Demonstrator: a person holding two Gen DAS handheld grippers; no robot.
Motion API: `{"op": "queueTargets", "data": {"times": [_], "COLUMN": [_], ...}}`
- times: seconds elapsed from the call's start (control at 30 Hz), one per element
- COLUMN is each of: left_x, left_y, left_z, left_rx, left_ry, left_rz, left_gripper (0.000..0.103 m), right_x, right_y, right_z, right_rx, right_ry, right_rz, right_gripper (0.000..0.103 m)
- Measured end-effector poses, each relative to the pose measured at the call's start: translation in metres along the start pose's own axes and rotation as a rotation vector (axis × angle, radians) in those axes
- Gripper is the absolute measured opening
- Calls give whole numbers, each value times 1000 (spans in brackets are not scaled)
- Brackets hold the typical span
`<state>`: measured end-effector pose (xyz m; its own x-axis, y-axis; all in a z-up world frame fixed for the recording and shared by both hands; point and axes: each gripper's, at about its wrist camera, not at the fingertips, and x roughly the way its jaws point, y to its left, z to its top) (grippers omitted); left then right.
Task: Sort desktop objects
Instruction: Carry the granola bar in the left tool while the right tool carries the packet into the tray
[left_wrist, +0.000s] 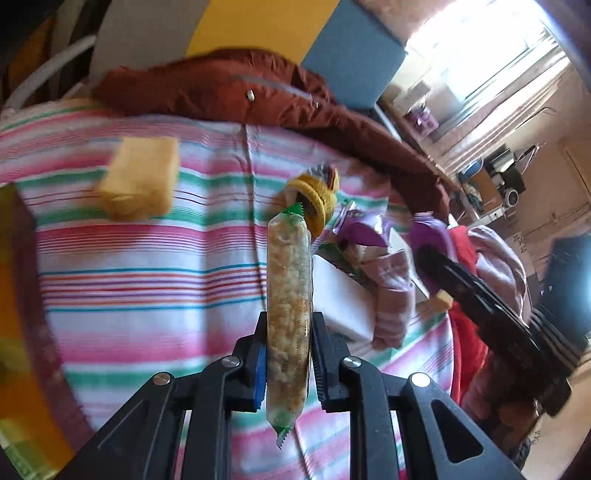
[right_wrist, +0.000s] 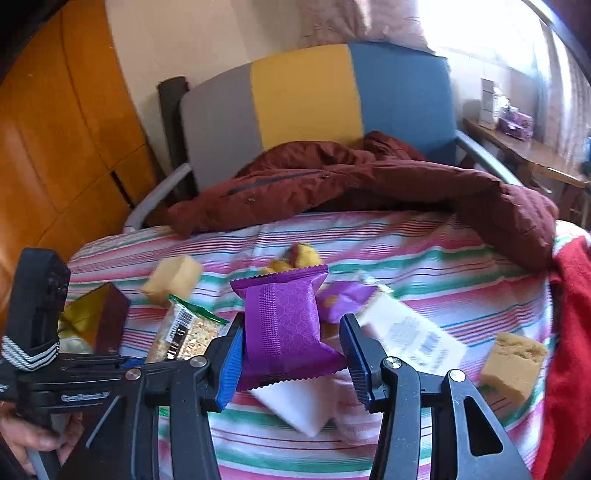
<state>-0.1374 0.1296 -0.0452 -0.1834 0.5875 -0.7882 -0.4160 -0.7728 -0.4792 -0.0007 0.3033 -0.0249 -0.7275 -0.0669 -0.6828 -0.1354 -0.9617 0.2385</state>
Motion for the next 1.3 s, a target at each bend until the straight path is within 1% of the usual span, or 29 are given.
{"op": "queueTargets", "data": {"times": [0.07, 0.1, 0.2, 0.27, 0.37, 0.43, 0.53, 0.6, 0.7, 0.8, 0.87, 0.93, 1.0, 1.07, 1.13, 1.2, 1.3], "left_x": [-26, -32, -66, -81, -113, -132, -157, -172, -195, -204, -207, -213, -221, -226, -232, -233, -232], "left_y": [8, 12, 32, 41, 60, 80, 111, 131, 168, 195, 212, 228, 241, 247, 251, 247, 238], "left_z": [-11, -12, -22, -28, -36, -41, -48, -53, -59, -58, -57, -58, -61, -64, -72, -77, -88], "left_rx": [2, -2, -19, -25, -34, -47, -79, -103, -144, -164, -182, -213, -244, -261, -270, -266, -253], "left_ry": [-40, -53, -121, -152, -211, -244, -278, -300, -326, -333, -326, -335, -354, -363, -371, -381, -387], "left_rz": [9, 13, 42, 66, 115, 149, 197, 242, 295, 363, 401, 430, 442, 424, 419, 418, 411], "left_gripper": [19, 19, 19, 19, 19, 19, 19, 19, 19, 19, 21, 33, 38, 40, 40, 40, 40], "right_x": [1, 1, 4, 8, 12, 15, 21, 27, 37, 50, 58, 66, 71, 71, 68, 66, 58], "right_y": [10, 14, 37, 56, 87, 112, 153, 179, 218, 256, 277, 294, 308, 321, 326, 328, 323], "right_z": [-1, -2, -4, -7, -11, -13, -15, -15, -15, -12, -8, -3, 1, 2, 0, -4, -17], "right_rx": [-10, -15, -41, -66, -100, -124, -165, -187, -212, -222, -217, -206, -189, -191, -191, -192, -192], "right_ry": [8, 12, 35, 57, 84, 100, 120, 134, 154, 170, 174, 172, 165, 163, 165, 166, 179], "right_rz": [50, 69, 128, 153, 201, 238, 287, 313, 355, 385, 396, 415, 430, 439, 449, 453, 437], "right_gripper": [50, 50, 50, 50, 50, 50, 50, 50, 50, 50, 50, 53, 58, 60, 62, 65, 73]}}
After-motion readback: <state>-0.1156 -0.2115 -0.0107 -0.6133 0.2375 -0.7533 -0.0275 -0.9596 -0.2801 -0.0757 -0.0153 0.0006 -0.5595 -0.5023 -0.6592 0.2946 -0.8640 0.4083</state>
